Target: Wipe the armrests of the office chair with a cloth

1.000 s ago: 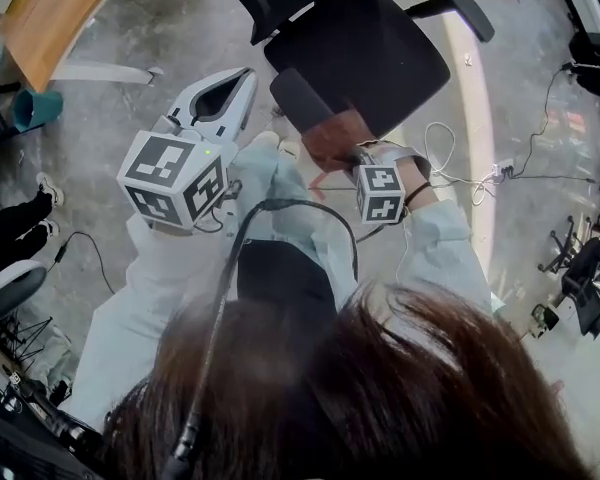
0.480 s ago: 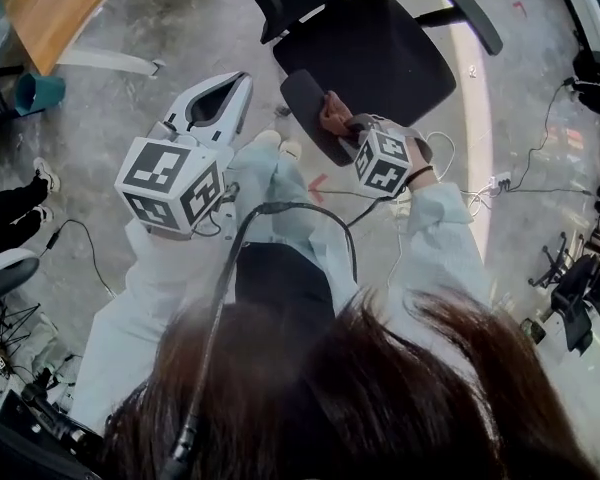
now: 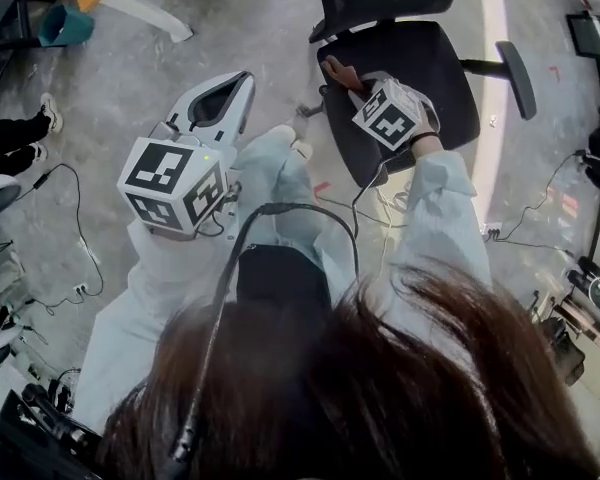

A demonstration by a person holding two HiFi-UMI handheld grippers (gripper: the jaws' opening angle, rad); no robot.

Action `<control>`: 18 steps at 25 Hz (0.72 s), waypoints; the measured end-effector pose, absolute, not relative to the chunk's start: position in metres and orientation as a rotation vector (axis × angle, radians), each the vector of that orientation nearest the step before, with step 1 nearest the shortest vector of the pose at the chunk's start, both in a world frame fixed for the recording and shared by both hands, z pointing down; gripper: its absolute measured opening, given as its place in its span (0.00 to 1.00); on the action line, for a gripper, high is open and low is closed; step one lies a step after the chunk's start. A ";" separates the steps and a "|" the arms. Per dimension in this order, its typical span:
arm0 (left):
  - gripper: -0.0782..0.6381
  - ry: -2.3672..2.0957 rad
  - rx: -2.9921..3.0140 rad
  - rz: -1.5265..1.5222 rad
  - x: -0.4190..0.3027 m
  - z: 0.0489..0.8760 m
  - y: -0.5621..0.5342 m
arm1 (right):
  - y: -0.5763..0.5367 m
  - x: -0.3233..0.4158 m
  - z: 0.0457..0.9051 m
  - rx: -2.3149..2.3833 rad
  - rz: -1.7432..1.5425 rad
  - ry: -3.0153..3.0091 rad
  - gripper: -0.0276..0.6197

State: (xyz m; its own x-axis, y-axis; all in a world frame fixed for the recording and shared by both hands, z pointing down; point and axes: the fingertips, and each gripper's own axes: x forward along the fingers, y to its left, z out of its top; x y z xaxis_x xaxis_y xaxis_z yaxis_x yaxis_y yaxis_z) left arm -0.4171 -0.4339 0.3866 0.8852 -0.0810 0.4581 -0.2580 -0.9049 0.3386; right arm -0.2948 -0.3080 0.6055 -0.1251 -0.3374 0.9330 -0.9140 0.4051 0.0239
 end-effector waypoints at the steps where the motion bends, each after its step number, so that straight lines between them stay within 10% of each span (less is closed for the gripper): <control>1: 0.11 -0.264 2.653 0.622 -0.421 0.388 -0.438 | -0.317 -0.301 0.608 1.076 0.710 -1.681 0.08; 18: 0.11 -0.160 2.647 0.612 -0.393 0.390 -0.425 | -0.254 -0.372 0.618 0.573 0.769 -1.709 0.08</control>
State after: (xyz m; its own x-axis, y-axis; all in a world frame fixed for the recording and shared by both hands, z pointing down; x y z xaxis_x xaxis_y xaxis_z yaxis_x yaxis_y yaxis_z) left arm -0.3926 -0.4254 0.3896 0.8967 -0.0177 0.4423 -0.2012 -0.9064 0.3715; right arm -0.3718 -0.2543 0.6177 -0.2616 0.0119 0.9651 -0.7147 0.6697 -0.2020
